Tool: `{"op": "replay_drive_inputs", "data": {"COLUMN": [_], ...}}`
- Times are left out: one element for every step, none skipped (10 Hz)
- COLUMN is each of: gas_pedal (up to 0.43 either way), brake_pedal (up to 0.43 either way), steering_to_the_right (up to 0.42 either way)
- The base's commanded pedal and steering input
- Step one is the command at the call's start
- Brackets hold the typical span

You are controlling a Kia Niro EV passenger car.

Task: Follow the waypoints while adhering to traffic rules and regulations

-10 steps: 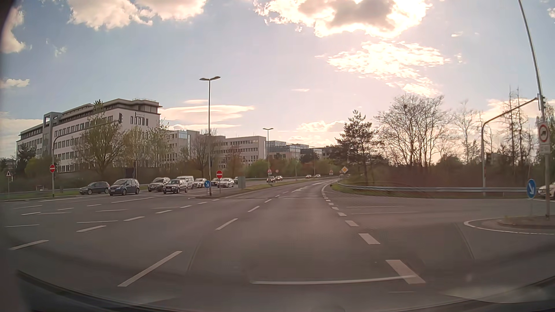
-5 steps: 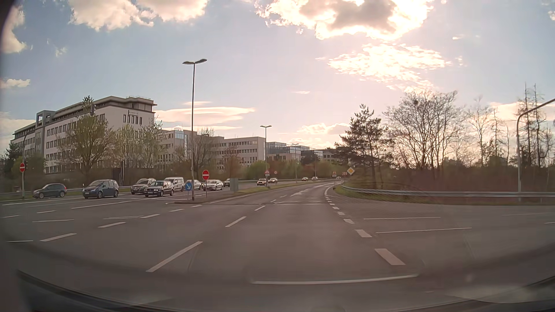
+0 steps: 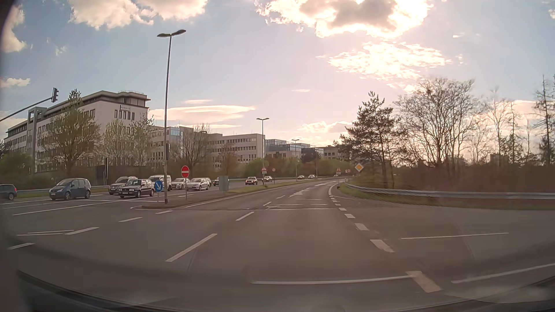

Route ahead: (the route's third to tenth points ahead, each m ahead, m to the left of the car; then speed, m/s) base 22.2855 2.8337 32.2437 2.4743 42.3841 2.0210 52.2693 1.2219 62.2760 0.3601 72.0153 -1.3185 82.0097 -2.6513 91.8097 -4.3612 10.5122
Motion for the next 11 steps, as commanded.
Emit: {"op": "replay_drive_inputs", "data": {"gas_pedal": [0.209,0.209,0.209,0.209,0.209,0.209,0.209,0.209,0.209,0.209,0.209], "brake_pedal": [0.000,0.000,0.000,0.000,0.000,0.000,0.000,0.000,0.000,0.000,0.000], "steering_to_the_right": [0.001,0.005,0.010,0.010,0.013,0.014,0.014,0.014,0.014,0.013,0.012]}}
